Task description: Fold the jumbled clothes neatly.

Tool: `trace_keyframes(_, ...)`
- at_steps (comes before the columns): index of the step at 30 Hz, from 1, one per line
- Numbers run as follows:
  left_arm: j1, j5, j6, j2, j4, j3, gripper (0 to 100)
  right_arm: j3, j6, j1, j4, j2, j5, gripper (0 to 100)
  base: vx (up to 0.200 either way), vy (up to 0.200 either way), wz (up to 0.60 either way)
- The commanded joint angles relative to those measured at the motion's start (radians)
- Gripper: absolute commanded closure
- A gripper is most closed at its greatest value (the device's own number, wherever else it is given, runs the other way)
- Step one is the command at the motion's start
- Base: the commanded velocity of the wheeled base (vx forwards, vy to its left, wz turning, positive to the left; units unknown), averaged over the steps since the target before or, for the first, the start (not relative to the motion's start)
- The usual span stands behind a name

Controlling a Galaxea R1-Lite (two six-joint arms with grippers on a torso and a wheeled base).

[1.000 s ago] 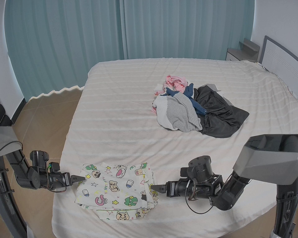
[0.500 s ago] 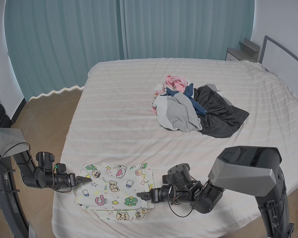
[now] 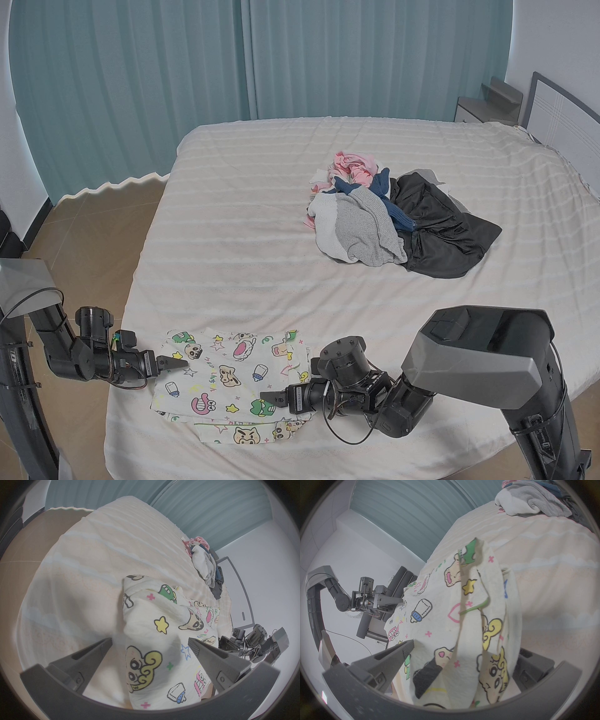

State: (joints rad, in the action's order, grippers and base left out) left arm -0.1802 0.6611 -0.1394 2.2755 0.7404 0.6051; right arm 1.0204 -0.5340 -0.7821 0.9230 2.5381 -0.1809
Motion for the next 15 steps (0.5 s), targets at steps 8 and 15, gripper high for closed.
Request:
trace_keyframes(8, 0.019, -0.008, 0.003, 0.001, 0.0, -0.001, 0, 0.036, -0.003, -0.003, 0.002, 0.027, 0.035, 0, 0.0, 0.0, 0.0)
trace_keyframes(15, 0.024, -0.009, 0.001, 0.001, 0.0, -0.002, 0, 0.059, -0.003, -0.005, 0.002, 0.037, 0.043, 0, 0.0, 0.0, 0.0)
